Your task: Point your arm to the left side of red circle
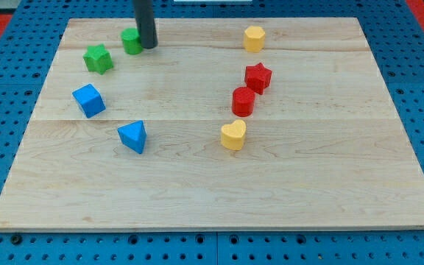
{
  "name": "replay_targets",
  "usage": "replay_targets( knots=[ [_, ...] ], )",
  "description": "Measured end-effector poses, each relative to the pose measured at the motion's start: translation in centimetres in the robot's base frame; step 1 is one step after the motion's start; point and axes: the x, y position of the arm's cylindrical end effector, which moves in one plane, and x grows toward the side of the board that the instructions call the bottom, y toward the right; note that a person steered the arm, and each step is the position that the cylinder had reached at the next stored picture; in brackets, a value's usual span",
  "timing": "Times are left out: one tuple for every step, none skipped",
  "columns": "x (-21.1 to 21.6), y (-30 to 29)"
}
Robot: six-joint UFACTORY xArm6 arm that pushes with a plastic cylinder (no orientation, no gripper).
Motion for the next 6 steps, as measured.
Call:
replay_targets(
  knots=[
    [-1.6,-4.4],
    [-1.5,-2.5],
    [-0.2,6.3],
    [4.1,10.1],
    [8.5,11.5],
    [13.2,11.1]
  ],
)
